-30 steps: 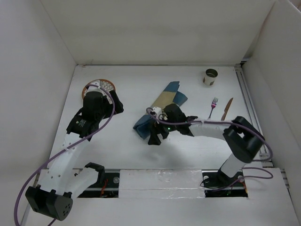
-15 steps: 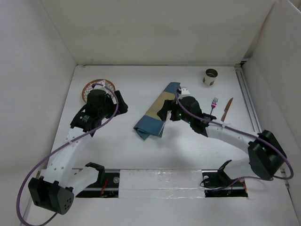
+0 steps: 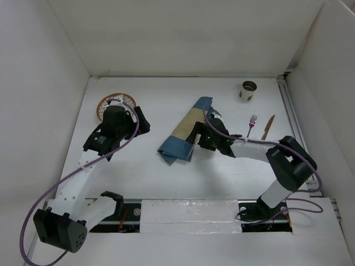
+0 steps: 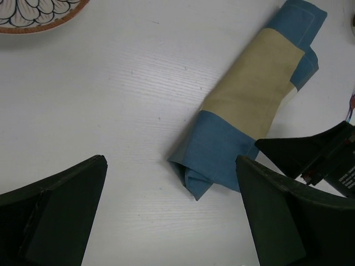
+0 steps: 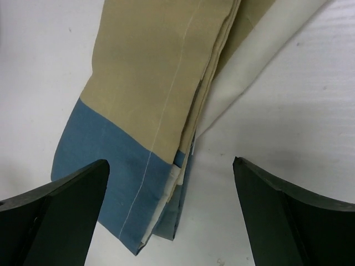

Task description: Set the dinner table for one person

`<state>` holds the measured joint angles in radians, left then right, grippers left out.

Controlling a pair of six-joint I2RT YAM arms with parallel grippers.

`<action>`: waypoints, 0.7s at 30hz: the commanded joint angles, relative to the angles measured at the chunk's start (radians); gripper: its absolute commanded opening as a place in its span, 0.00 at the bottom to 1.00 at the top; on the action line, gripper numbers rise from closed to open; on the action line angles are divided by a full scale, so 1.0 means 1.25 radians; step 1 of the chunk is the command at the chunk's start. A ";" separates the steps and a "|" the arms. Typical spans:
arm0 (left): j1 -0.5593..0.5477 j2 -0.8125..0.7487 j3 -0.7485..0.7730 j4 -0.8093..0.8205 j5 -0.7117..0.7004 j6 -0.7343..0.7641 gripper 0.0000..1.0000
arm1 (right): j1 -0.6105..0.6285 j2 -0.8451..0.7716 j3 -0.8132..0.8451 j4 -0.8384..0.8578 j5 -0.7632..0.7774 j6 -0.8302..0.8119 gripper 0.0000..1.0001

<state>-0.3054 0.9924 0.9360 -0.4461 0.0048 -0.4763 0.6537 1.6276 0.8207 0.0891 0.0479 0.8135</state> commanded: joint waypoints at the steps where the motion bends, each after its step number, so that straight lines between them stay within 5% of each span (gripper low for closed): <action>1: 0.005 -0.031 -0.001 -0.001 -0.056 -0.023 1.00 | 0.013 0.010 -0.068 0.130 -0.059 0.078 0.99; 10: 0.005 -0.054 0.006 -0.017 -0.103 -0.037 1.00 | 0.038 0.091 -0.107 0.271 -0.118 0.160 0.72; 13: 0.005 -0.054 0.006 -0.017 -0.103 -0.037 1.00 | 0.038 0.084 -0.115 0.264 -0.097 0.176 0.55; 15: 0.005 -0.054 0.006 -0.017 -0.103 -0.037 1.00 | 0.038 0.063 -0.115 0.245 -0.068 0.176 0.35; 21: 0.005 -0.054 0.006 -0.017 -0.096 -0.037 1.00 | 0.046 0.009 -0.115 0.200 -0.017 0.167 0.17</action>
<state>-0.3054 0.9401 0.9360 -0.4694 -0.1097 -0.5156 0.6994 1.6875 0.6792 0.3546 -0.0238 1.0245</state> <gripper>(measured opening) 0.997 0.187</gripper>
